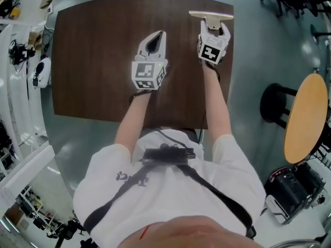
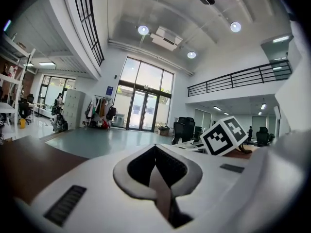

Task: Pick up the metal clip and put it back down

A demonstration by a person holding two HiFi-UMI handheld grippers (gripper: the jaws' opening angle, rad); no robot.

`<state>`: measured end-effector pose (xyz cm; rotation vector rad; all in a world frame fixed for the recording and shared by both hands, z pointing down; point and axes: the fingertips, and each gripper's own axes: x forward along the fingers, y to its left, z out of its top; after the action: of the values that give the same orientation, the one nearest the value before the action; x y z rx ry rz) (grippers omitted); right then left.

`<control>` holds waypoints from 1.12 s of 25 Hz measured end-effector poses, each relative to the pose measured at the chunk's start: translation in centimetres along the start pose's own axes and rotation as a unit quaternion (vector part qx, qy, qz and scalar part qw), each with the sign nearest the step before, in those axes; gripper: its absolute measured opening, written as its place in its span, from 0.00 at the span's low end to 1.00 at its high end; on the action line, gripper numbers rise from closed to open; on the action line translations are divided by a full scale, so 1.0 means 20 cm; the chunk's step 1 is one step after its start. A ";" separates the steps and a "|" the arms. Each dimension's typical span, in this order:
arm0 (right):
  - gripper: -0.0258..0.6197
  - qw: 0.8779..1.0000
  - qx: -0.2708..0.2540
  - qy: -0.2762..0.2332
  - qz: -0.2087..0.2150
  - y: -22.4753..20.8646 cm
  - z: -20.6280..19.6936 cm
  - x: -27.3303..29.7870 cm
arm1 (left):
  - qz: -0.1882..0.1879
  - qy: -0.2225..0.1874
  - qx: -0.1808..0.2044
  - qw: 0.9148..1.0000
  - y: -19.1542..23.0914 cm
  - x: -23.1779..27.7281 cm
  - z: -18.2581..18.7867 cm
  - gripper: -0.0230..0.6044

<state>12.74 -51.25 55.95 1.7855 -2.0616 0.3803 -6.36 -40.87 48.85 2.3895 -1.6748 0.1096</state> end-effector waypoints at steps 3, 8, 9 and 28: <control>0.50 1.000 0.006 0.023 -0.016 -0.13 -0.10 0.19 | -0.018 0.015 -0.001 1.000 -0.04 0.19 -0.11 0.06; 0.50 0.998 0.026 0.052 -0.020 -0.32 -0.29 0.47 | -0.042 0.041 0.007 0.998 -0.14 0.46 -0.30 0.06; 0.50 0.997 0.029 0.063 -0.023 -0.36 -0.34 0.51 | -0.046 0.045 0.007 0.998 -0.17 0.50 -0.33 0.06; 0.50 0.982 0.078 0.174 -0.018 -0.48 -0.87 0.71 | -0.040 0.098 -0.013 0.994 -0.38 0.54 -0.66 0.06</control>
<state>22.43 -57.45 77.36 1.6958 -1.7946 0.8018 5.30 -45.41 62.75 2.3368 -1.4831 0.2959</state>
